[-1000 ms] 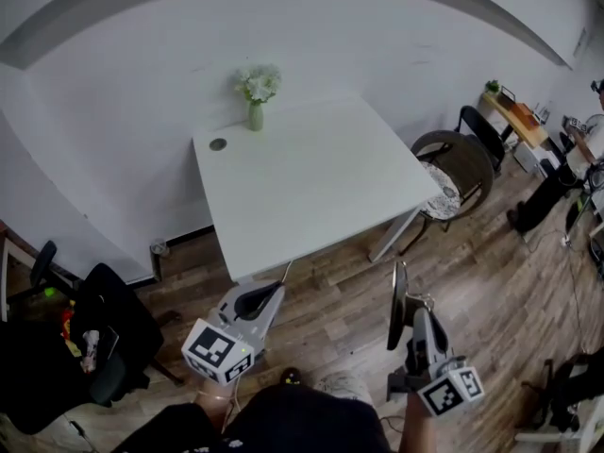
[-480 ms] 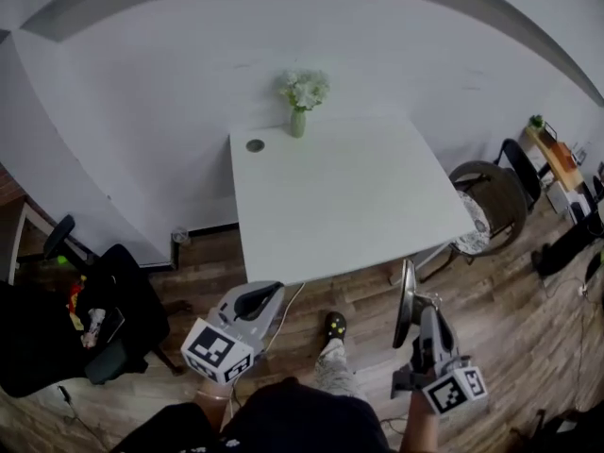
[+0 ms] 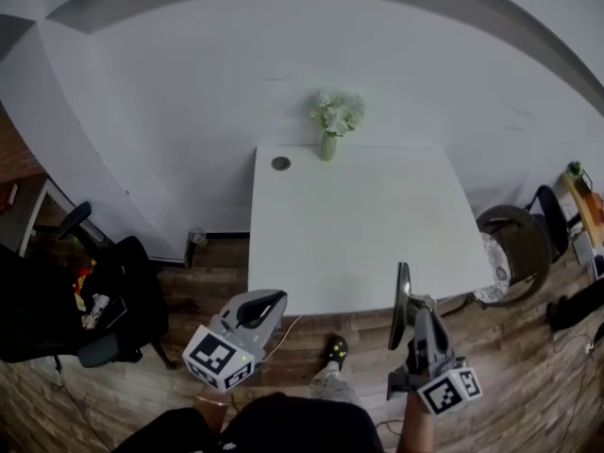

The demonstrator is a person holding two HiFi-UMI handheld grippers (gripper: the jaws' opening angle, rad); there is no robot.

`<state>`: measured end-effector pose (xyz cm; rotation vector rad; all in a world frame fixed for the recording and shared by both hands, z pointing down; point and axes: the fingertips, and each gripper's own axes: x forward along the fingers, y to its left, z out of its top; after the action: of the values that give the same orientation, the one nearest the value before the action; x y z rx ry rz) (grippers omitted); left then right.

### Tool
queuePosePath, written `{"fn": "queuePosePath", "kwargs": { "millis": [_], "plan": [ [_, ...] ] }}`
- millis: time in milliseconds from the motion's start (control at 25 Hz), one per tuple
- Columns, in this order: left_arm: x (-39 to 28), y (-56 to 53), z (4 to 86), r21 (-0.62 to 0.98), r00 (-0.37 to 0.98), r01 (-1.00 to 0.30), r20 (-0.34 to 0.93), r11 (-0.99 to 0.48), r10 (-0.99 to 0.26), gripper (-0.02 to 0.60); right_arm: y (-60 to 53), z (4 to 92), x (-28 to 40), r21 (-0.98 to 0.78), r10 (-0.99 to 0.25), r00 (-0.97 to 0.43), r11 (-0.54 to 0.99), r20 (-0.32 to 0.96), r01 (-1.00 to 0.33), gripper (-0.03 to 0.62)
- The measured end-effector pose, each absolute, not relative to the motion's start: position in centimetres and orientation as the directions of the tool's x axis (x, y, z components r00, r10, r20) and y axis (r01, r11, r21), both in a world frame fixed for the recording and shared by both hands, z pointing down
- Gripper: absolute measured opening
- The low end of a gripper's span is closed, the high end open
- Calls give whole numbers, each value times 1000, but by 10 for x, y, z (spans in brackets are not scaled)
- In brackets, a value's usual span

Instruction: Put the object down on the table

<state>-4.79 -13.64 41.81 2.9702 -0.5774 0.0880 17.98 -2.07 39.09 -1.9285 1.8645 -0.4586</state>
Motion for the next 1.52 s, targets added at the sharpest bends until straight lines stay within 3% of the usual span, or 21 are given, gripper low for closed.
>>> {"fn": "queuePosePath", "kwargs": {
  "millis": [680, 1520],
  "plan": [
    [-2, -193, 411, 95, 831, -554, 115, -827, -544, -2, -131, 408, 244, -542, -988, -152, 132, -9, -830, 2],
    [50, -220, 424, 91, 771, -635, 144, -767, -621, -2, -198, 446, 291, -561, -953, -296, 212, 61, -800, 2]
  ]
}}
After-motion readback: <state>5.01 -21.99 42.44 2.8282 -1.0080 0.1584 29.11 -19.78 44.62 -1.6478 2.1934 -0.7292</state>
